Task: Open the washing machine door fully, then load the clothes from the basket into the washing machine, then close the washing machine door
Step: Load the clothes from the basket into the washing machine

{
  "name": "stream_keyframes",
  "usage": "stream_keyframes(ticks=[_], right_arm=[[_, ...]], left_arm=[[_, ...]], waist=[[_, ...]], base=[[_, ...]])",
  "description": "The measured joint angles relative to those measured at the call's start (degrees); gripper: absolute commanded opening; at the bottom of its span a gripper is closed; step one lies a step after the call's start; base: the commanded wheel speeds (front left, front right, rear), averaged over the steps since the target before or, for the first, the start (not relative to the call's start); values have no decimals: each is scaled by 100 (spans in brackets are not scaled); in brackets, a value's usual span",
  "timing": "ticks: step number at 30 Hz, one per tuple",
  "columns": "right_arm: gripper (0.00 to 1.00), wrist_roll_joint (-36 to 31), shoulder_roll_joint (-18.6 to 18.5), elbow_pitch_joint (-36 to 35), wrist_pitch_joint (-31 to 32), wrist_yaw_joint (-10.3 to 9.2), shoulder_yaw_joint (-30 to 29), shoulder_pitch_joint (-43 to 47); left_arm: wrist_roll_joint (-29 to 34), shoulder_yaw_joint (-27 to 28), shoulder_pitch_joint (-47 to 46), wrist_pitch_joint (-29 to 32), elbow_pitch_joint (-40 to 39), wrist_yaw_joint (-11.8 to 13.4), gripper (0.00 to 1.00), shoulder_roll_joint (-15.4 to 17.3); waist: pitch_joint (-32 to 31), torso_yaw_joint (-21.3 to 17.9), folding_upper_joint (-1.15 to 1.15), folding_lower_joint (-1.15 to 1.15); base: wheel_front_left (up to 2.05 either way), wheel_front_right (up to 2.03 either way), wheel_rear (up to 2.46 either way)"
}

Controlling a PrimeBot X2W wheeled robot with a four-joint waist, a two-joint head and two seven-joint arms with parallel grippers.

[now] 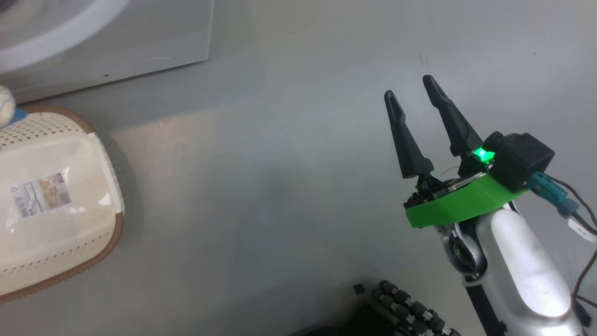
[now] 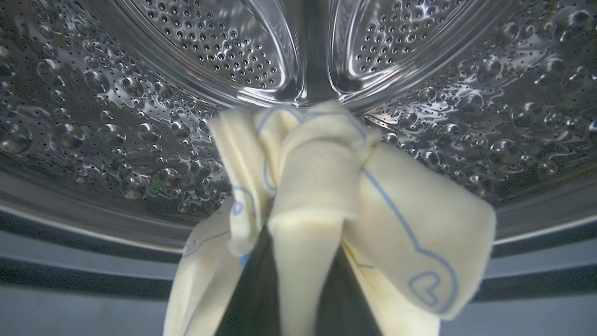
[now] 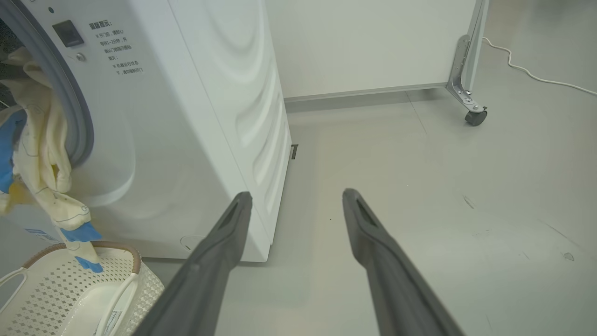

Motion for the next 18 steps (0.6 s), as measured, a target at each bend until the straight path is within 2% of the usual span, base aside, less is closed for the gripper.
stream_keyframes(ticks=[4,8,15,18], right_arm=[[100,75,0,-26,0,0,52,-10],[100,105,0,-36,0,0,96,-13],[100,149,0,-74,-1,0,130,-17],[100,151,0,-87,0,0,142,-28]], left_arm=[[220,-46,-434,-777,503,-108,0,77],[435,-47,-877,-1778,844,-109,0,107],[653,-16,-1404,-3604,1273,-41,0,77],[756,-47,-1517,-4099,1434,2,0,60]], waist=[[125,-128,0,0],[259,-222,0,0],[406,-268,0,0],[441,-238,0,0]], base=[[0,0,0],[0,0,0],[0,0,0],[0,0,0]])
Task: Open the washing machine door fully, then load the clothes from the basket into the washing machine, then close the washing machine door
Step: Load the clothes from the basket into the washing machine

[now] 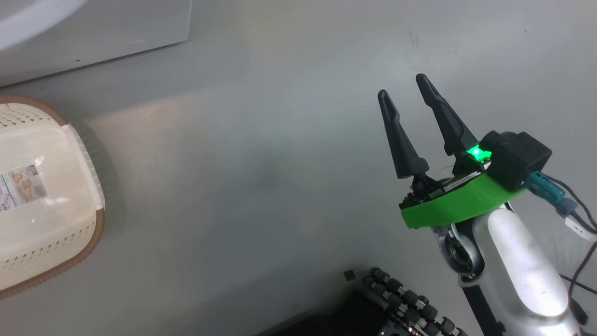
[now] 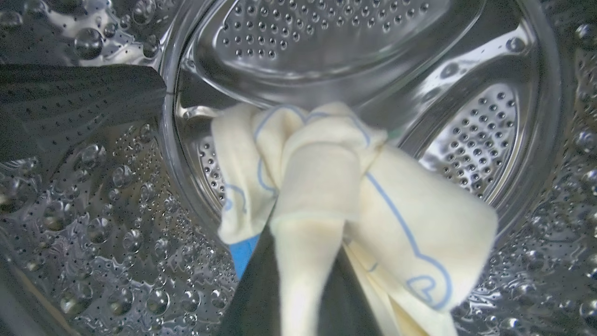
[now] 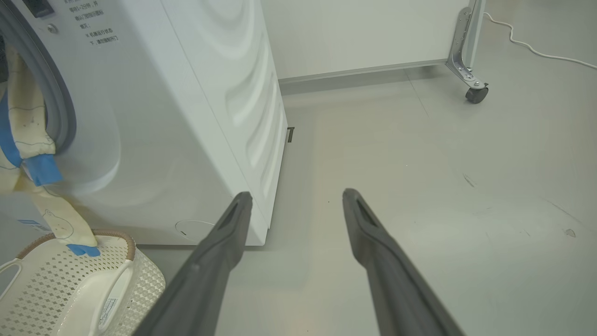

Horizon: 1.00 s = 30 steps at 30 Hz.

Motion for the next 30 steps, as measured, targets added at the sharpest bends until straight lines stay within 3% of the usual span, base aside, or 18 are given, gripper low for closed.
stream_keyframes(ticks=[2,7,8,9,10,21,30], right_arm=[[100,0,0,0,0,0,7,-15],[100,1,0,8,0,0,30,-31],[100,1,0,9,-1,0,31,-40],[100,1,0,12,0,0,32,-56],[100,1,0,19,0,0,32,-86],[100,10,0,33,0,0,18,-121],[100,-19,0,47,-1,0,-122,-119]], left_arm=[[13,-22,-45,60,224,-48,0,-27],[-167,-118,18,933,871,-159,0,-177],[-188,-135,31,1059,923,-159,15,-200],[-190,-145,32,1151,949,-158,68,-212],[-200,-154,30,1271,979,-152,100,-221],[-433,-142,291,1402,1066,-102,100,-375],[-602,-119,1031,831,958,-85,100,-684]], waist=[[12,31,0,0],[41,110,0,0],[47,123,1,0],[53,134,0,0],[55,145,0,0],[4,279,0,0],[-198,464,0,0]], base=[[0,0,0],[0,0,0],[0,0,0],[0,0,0],[0,0,0],[0,0,0],[0,0,0]])
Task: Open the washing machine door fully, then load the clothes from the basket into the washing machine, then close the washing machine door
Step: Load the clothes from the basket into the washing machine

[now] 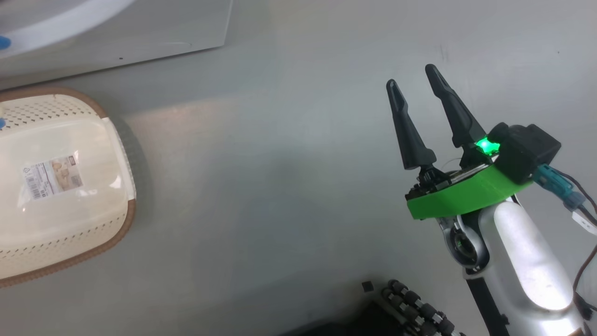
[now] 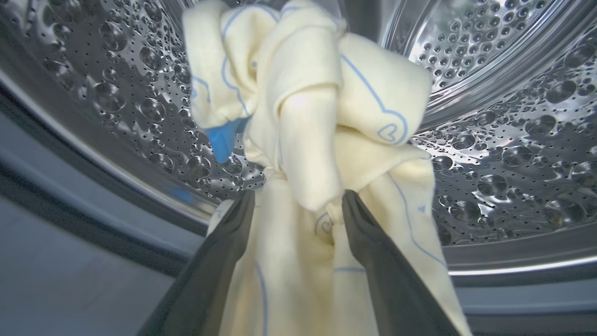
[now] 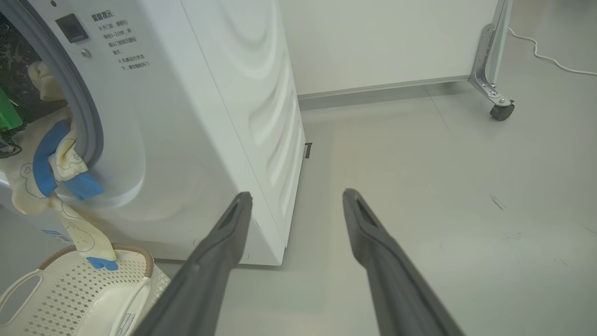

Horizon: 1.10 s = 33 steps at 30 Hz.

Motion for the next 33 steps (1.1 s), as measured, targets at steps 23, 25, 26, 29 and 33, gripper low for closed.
stream_keyframes(ticks=[23,25,26,29,33], right_arm=[[100,-475,-1,130,0,0,-466,388],[100,-555,-1,196,0,0,-502,512],[100,-570,-1,221,1,0,-509,548],[100,-659,-1,265,1,0,-561,645],[100,-767,-1,331,1,0,-664,749]], left_arm=[[-144,133,3084,-1269,-1835,960,100,-805],[-85,147,3628,-1295,-2273,1107,100,-978],[-58,158,3829,-1296,-2436,1149,100,-1024],[108,232,4511,-1312,-3100,1248,100,-1224],[348,269,5346,-1312,-3758,1268,100,-1504]], waist=[[-1002,492,0,0],[-1198,545,0,0],[-1267,561,0,0],[-1478,616,0,0],[-1752,712,0,0]], base=[[0,0,0],[0,0,0],[0,0,0],[0,0,0],[0,0,0]])
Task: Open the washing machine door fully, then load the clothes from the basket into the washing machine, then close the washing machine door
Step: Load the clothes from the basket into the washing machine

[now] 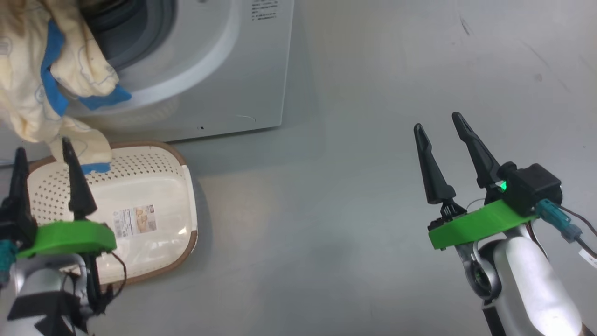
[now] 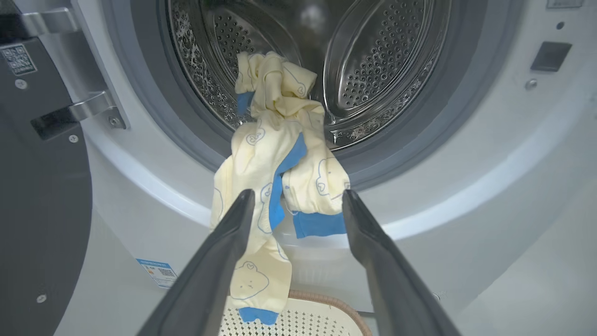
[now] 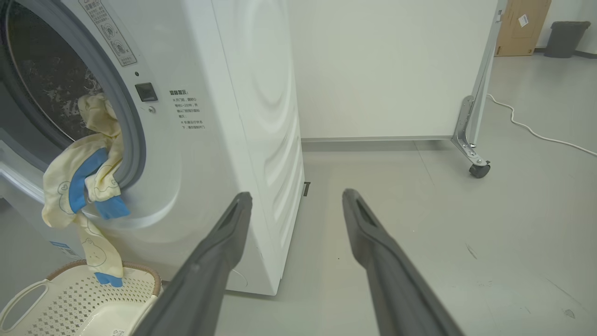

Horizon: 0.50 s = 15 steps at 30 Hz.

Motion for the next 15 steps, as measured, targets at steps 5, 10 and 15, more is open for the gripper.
stream_keyframes(ticks=[5,10,15], right_arm=[[100,-101,0,103,1,0,-109,205],[100,-216,0,134,19,0,-142,262],[100,-234,0,134,87,0,-137,417]], left_arm=[[183,9,721,0,-441,0,100,-225],[288,-3,1154,0,-703,-1,100,-388],[337,-18,1522,0,-760,-1,100,-501]], waist=[[-331,138,0,0],[-594,305,0,0],[-871,417,0,0]], base=[[0,0,0],[0,0,0],[0,0,0]])
